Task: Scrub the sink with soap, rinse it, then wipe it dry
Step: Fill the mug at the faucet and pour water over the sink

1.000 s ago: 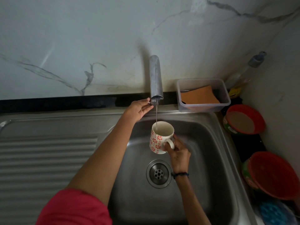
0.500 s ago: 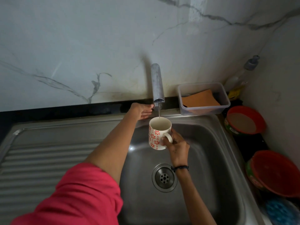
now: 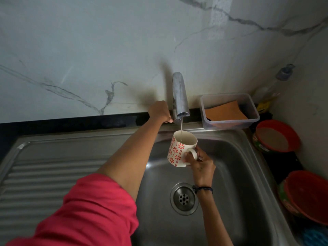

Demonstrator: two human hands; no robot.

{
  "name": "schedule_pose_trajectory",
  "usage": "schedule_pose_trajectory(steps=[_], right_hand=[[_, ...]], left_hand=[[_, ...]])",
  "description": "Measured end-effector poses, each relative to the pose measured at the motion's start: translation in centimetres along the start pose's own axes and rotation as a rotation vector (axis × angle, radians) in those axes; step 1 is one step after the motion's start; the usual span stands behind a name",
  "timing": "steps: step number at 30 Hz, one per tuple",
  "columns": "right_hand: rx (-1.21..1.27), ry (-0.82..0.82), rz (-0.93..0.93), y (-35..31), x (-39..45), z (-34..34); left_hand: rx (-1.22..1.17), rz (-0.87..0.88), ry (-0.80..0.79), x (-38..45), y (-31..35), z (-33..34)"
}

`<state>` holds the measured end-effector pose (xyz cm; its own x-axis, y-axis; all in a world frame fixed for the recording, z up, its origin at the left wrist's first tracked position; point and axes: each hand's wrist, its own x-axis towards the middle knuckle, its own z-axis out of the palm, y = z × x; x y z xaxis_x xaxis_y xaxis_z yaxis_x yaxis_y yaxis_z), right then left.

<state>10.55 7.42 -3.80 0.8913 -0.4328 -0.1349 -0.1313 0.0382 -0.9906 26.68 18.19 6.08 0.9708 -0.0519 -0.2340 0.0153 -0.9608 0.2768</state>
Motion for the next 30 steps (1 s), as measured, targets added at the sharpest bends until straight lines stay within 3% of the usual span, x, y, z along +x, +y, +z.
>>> schedule_pose_trajectory(steps=[3, 15, 30], right_hand=[[0.012, 0.023, 0.029, -0.2, -0.1, 0.0], [-0.066, -0.059, -0.002, -0.2, -0.8, 0.2], [-0.082, -0.058, -0.011, 0.6, -0.8, 0.8]], left_hand=[[0.095, 0.058, 0.039, -0.2, 0.5, 0.3], [0.099, 0.120, 0.055, 0.2, 0.4, 0.7], [0.053, 0.076, 0.055, 0.7, 0.5, 0.7]])
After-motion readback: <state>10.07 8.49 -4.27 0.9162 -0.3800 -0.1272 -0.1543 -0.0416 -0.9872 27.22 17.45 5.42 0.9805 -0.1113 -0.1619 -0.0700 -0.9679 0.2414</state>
